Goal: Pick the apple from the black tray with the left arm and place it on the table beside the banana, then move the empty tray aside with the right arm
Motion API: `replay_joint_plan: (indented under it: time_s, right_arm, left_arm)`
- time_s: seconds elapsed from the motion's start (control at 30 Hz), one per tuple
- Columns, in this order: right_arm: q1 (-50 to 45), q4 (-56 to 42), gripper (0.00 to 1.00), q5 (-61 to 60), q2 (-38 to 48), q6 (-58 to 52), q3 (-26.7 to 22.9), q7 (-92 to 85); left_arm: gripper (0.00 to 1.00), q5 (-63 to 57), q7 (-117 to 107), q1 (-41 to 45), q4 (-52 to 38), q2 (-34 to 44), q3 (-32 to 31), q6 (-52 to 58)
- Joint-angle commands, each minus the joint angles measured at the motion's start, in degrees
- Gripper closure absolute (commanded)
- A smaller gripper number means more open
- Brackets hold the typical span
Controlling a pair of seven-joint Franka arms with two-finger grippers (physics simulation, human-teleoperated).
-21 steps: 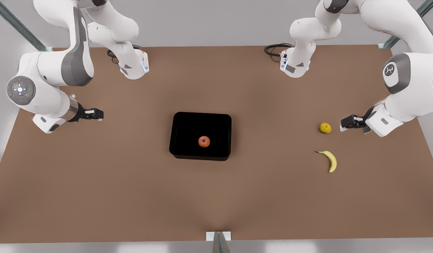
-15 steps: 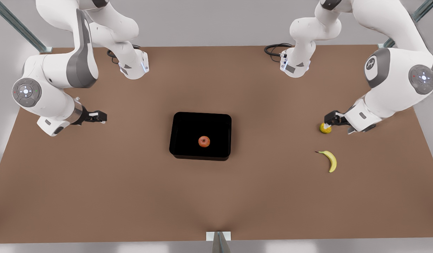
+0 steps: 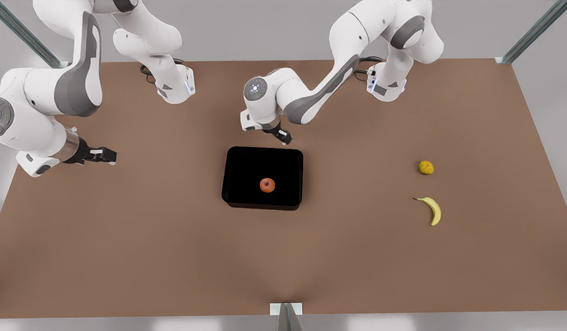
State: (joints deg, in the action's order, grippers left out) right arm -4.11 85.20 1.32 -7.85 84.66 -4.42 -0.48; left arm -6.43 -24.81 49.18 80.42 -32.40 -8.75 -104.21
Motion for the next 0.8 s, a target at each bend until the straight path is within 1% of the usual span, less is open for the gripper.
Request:
replay_joint_plan:
  time_s: [0.0, 0.03, 0.07, 0.13, 0.2, 0.27, 0.33, 0.43, 0.5, 0.57, 0.77]
  right_arm:
    - [-0.5, 0.0, 0.0, -0.2, 0.0, 0.0, 0.0, -1.2]
    - [-0.5, 0.0, 0.0, -0.2, 0.0, 0.0, 0.1, -1.1]
    - [-0.6, 0.0, 0.0, -0.1, -0.1, 0.0, 0.4, -1.0]
    - [-0.5, 0.0, 0.0, -0.1, -0.2, 0.0, 0.2, -1.0]
    - [-0.6, 0.0, 0.0, -0.3, -0.2, 0.1, 0.4, -0.9]
    - [-0.8, 0.0, 0.0, -0.3, -0.3, 0.1, 0.4, -0.9]
    - [-0.6, 0.0, 0.0, -0.3, -0.3, 0.1, 0.0, -1.0]
    - [-0.6, 0.0, 0.0, -0.4, -0.3, 0.0, 0.3, -1.0]
    - [-0.7, 0.0, 0.0, -0.4, -0.3, 0.0, 0.4, -0.9]
    - [-0.8, 0.0, 0.0, -0.4, -0.3, 0.1, 0.5, -0.9]
    - [-1.0, 0.0, 0.0, -0.2, -0.8, 0.1, 0.6, -0.8]
  left_arm:
    - [0.0, -0.6, -52.4, 0.0, 0.0, -1.1, 0.1, -11.4]
    - [0.0, -0.9, -52.6, 0.0, -0.3, -1.3, 0.1, -12.6]
    - [0.0, -5.3, -52.0, -0.3, -2.0, -2.7, 0.8, -12.7]
    - [0.0, -5.4, -44.8, -0.4, -3.0, -3.5, 3.9, -12.3]
    - [0.0, -5.4, -40.9, -0.5, -3.0, -6.8, 4.9, -14.6]
    - [0.0, -5.4, -40.1, -0.5, -3.0, -7.5, 5.1, -15.8]
    - [0.0, -5.4, -39.8, -0.4, -2.9, -9.9, 5.1, -18.4]
    - [0.0, -5.4, -37.6, -0.7, -3.1, -10.7, 5.3, -20.0]
    - [0.0, -5.3, -37.8, -0.5, -3.3, -12.3, 5.1, -23.7]
    - [0.0, -5.4, -36.1, -0.4, -5.9, -14.2, 5.1, -24.1]
    - [0.0, -5.4, -33.1, 0.2, -9.1, -17.8, 5.2, -24.4]
